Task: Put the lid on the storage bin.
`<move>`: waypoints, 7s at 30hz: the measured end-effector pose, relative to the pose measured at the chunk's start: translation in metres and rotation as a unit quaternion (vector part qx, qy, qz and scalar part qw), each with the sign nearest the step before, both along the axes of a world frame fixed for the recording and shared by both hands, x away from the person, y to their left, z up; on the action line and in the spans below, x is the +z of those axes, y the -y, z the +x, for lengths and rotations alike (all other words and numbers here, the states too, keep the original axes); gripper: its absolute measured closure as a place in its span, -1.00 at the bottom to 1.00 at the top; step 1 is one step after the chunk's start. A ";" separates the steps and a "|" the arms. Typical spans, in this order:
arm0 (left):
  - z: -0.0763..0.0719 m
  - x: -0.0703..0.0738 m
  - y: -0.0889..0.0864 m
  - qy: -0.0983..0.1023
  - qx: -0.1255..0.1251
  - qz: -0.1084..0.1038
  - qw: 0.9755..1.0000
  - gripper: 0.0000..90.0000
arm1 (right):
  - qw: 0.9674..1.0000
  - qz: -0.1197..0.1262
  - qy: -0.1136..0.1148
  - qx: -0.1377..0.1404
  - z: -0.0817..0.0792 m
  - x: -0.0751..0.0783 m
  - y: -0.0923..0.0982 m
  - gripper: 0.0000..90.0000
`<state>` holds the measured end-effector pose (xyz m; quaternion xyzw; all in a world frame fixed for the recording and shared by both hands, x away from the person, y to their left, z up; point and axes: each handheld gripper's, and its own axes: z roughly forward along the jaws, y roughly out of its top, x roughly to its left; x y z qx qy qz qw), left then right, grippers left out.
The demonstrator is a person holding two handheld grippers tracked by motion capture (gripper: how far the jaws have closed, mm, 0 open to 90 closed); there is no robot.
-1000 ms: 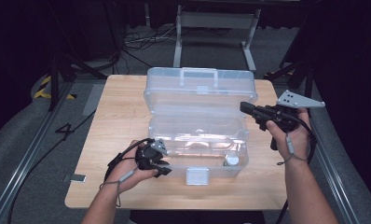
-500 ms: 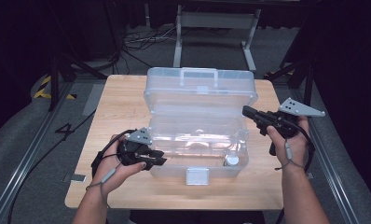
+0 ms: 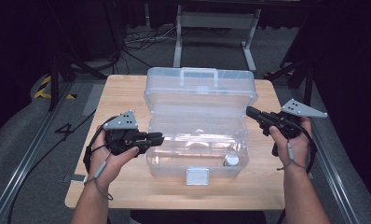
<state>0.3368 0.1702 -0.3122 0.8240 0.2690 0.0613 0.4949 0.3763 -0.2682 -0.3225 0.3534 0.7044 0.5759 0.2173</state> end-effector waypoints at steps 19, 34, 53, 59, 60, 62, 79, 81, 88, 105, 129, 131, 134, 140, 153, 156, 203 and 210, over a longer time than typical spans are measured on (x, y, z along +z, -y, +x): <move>0.006 -0.001 -0.003 0.007 0.074 -0.015 0.997 0.82 | 1.000 0.014 0.015 -0.014 -0.002 0.002 0.005 0.99; 0.010 -0.010 0.005 -0.026 0.079 0.035 0.996 0.95 | 0.999 0.027 0.027 -0.026 -0.002 0.004 0.008 0.99; 0.001 -0.003 -0.005 -0.023 0.071 0.019 0.997 0.84 | 1.000 0.016 0.006 -0.003 -0.018 0.013 0.008 0.93; 0.000 -0.001 -0.008 -0.022 0.074 0.018 0.997 0.82 | 1.000 0.006 -0.012 0.002 -0.021 0.012 0.008 0.93; 0.001 -0.001 -0.008 -0.021 0.074 0.019 0.997 0.82 | 1.000 0.001 -0.015 0.004 -0.022 0.012 0.008 0.93; 0.001 0.000 -0.010 -0.021 0.074 0.020 0.997 0.82 | 1.000 -0.009 -0.022 0.008 -0.024 0.013 0.008 0.93; -0.002 0.004 -0.019 -0.034 0.073 0.029 0.996 0.99 | 0.994 -0.065 -0.073 0.038 -0.035 0.010 0.008 0.99; -0.002 0.004 -0.019 -0.037 0.074 0.030 0.996 0.99 | 0.994 -0.070 -0.078 0.041 -0.036 0.010 0.008 0.99; -0.003 0.004 -0.020 -0.039 0.073 0.038 0.996 0.99 | 0.991 -0.086 -0.094 0.049 -0.038 0.009 0.007 0.99; -0.004 0.003 -0.018 -0.057 0.075 0.069 0.993 1.00 | 0.977 -0.135 -0.151 0.070 -0.040 0.006 0.003 1.00; -0.004 -0.002 -0.014 -0.092 0.098 0.135 0.982 1.00 | 0.959 -0.196 -0.190 0.070 -0.038 -0.001 -0.001 1.00; -0.003 -0.003 -0.013 -0.094 0.097 0.142 0.981 1.00 | 0.957 -0.202 -0.194 0.071 -0.038 -0.002 -0.001 1.00; -0.004 -0.004 -0.011 -0.097 0.092 0.156 0.979 1.00 | 0.955 -0.211 -0.198 0.073 -0.038 -0.004 -0.002 1.00; -0.003 -0.007 -0.007 -0.100 0.082 0.178 0.976 1.00 | 0.949 -0.228 -0.205 0.076 -0.036 -0.007 -0.003 1.00; 0.000 -0.012 -0.005 -0.121 0.063 0.200 0.970 1.00 | 0.937 -0.255 -0.218 0.093 -0.034 -0.012 -0.004 1.00; 0.000 -0.013 -0.005 -0.121 0.058 0.205 0.969 1.00 | 0.936 -0.259 -0.219 0.094 -0.034 -0.013 -0.005 1.00; 0.007 -0.036 0.005 -0.166 0.008 0.274 0.947 1.00 | 0.896 -0.326 -0.270 0.136 -0.028 -0.033 -0.014 0.97; 0.008 -0.037 0.005 -0.171 0.004 0.278 0.945 1.00 | 0.894 -0.327 -0.274 0.136 -0.028 -0.035 -0.014 0.97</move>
